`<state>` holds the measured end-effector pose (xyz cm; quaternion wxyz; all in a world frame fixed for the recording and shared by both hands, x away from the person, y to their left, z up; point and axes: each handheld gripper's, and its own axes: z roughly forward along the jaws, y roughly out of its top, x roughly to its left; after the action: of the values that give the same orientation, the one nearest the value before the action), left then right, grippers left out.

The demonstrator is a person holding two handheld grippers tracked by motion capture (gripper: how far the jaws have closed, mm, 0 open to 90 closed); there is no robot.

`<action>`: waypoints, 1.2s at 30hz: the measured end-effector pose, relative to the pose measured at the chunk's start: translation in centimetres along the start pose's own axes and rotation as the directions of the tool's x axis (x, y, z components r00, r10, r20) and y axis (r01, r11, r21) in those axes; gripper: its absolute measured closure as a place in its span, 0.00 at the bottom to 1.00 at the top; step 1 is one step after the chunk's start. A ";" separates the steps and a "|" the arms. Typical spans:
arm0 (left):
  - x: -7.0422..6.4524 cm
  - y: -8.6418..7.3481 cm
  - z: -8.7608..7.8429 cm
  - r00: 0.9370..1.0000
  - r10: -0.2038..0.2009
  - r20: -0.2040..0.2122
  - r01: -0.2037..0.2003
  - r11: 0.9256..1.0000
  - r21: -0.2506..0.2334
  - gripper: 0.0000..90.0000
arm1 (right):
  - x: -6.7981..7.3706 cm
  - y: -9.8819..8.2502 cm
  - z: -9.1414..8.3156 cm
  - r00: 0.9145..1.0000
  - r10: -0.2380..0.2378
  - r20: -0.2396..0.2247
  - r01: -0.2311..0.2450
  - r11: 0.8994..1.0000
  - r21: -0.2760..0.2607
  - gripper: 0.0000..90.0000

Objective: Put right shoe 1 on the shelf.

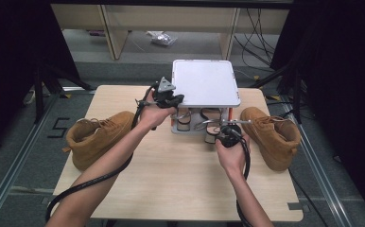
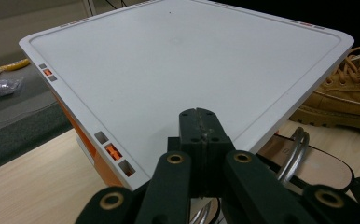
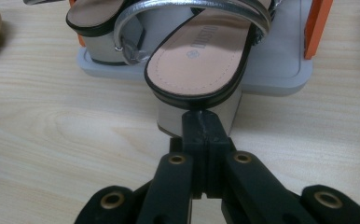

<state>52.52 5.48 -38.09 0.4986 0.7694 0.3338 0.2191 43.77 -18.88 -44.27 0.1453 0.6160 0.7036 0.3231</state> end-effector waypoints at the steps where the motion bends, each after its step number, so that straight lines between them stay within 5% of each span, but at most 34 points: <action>1: 0.0 0.0 0.0 1.000 0.000 0.000 0.000 1.000 0.000 1.00 | 0.0 0.1 0.0 1.000 -0.007 0.006 0.007 1.000 0.004 1.00; 7: 0.0 0.0 0.0 1.000 0.000 0.000 0.000 1.000 -0.001 1.00 | -0.1 0.6 0.4 1.000 -0.018 0.014 0.018 1.000 -0.010 1.00; 10: 0.0 0.0 0.0 1.000 -0.001 0.001 0.001 1.000 0.000 1.00 | 0.1 0.7 0.6 1.000 0.017 0.014 -0.016 1.000 -0.017 1.00; 17: 0.0 0.0 0.0 1.000 0.001 0.000 -0.001 1.000 0.000 1.00 | -0.3 1.2 0.7 0.999 -0.021 0.028 0.022 0.999 -0.038 1.00; 24: 0.0 0.0 0.0 1.000 0.001 0.000 -0.001 1.000 0.001 1.00 | -0.2 1.4 0.8 0.999 0.008 0.040 -0.006 0.999 -0.035 1.00; 25: 0.0 0.0 0.0 1.000 0.001 0.001 -0.001 1.000 0.001 1.00 | 0.1 1.5 0.9 0.997 0.056 0.045 -0.054 0.998 -0.038 1.00; 26: 0.0 0.0 0.0 1.000 0.001 0.001 -0.001 1.000 0.000 1.00 | -0.3 1.6 1.0 0.999 -0.002 0.043 0.004 0.999 -0.051 1.00; 28: 0.0 0.0 0.0 1.000 0.003 0.001 -0.003 1.000 0.000 1.00 | -0.6 1.7 1.1 0.998 -0.028 0.056 0.030 0.998 -0.048 1.00; 30: 0.0 0.0 0.0 1.000 0.003 0.000 -0.003 1.000 0.002 1.00 | -0.4 1.7 1.1 0.999 0.021 0.042 -0.019 0.999 -0.031 1.00; 36: 0.0 0.0 0.0 1.000 0.003 0.001 -0.003 1.000 0.001 1.00 | -0.7 1.9 1.5 0.997 0.000 0.075 0.003 0.999 -0.044 1.00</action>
<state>52.52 5.48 -38.08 0.4979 0.7703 0.3326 0.2193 46.33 -19.08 -44.34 0.1856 0.6238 0.6909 0.3149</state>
